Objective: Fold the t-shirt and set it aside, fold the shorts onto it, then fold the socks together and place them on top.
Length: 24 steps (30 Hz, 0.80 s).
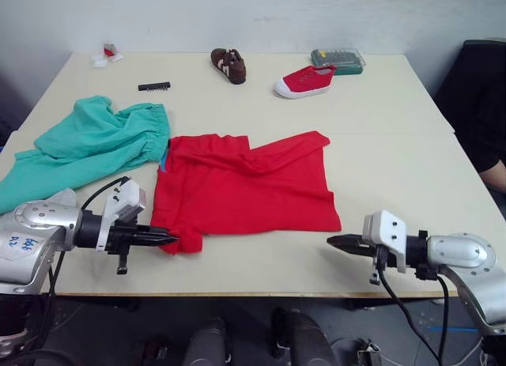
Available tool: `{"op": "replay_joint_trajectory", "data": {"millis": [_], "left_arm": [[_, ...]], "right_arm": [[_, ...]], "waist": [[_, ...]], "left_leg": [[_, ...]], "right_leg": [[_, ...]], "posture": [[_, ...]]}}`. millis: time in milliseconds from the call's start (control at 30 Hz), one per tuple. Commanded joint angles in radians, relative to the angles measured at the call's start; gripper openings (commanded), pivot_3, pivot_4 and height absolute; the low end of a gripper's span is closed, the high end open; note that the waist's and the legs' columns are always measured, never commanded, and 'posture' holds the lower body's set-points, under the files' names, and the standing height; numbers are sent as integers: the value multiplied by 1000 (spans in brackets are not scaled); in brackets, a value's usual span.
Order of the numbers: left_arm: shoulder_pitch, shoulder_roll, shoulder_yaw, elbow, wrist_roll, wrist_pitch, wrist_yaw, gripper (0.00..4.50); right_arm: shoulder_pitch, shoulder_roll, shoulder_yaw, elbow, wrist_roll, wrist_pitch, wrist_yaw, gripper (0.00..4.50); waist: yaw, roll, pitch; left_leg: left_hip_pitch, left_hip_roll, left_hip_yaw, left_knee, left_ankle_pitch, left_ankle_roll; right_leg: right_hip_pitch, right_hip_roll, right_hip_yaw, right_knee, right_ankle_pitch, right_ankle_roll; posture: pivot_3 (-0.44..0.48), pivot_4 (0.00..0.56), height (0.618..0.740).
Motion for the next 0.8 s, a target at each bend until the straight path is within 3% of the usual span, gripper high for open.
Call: {"op": "replay_joint_trajectory", "data": {"millis": [33,167,367,467,567,800], "left_arm": [[81,36,41,-27,11,-49,3,0],[145,59,52,-16,20,-99,1,0],[142,50,34,15,23,-118,37,0],[147,58,50,37,8,-115,33,661],[188,86,95,43,-6,-118,3,1607],[357,113,279,50,-38,-64,-12,3753]], "right_arm": [[91,-30,-59,-62,2,-65,28,29],[163,-32,-84,-94,17,-73,25,29],[177,-9,-77,-111,21,-60,-11,29],[176,1,-71,-122,24,-50,-20,0],[172,4,-69,-131,28,-43,-26,0],[127,10,-68,-144,82,0,-30,0]], "waist": [[2,0,0],[2,0,0],[0,0,0],[2,0,0],[-1,0,0],[-2,0,0]], "left_leg": [[0,0,0,0,-1,1],[2,0,-1,-7,0,0],[4,1,0,-7,0,0],[3,1,-1,-8,0,0],[3,1,-1,-8,0,0],[3,1,-1,-8,-1,-1]], "right_leg": [[0,0,0,0,0,0],[0,0,-1,-1,-2,-3],[0,0,0,-1,-2,-4],[0,1,-1,-1,-2,-4],[0,1,-1,-1,-2,-4],[-1,0,-1,-1,-3,-5]], "posture": [[0,150,740],[0,150,740],[0,150,740],[0,150,740],[0,150,740],[0,150,740]]}}
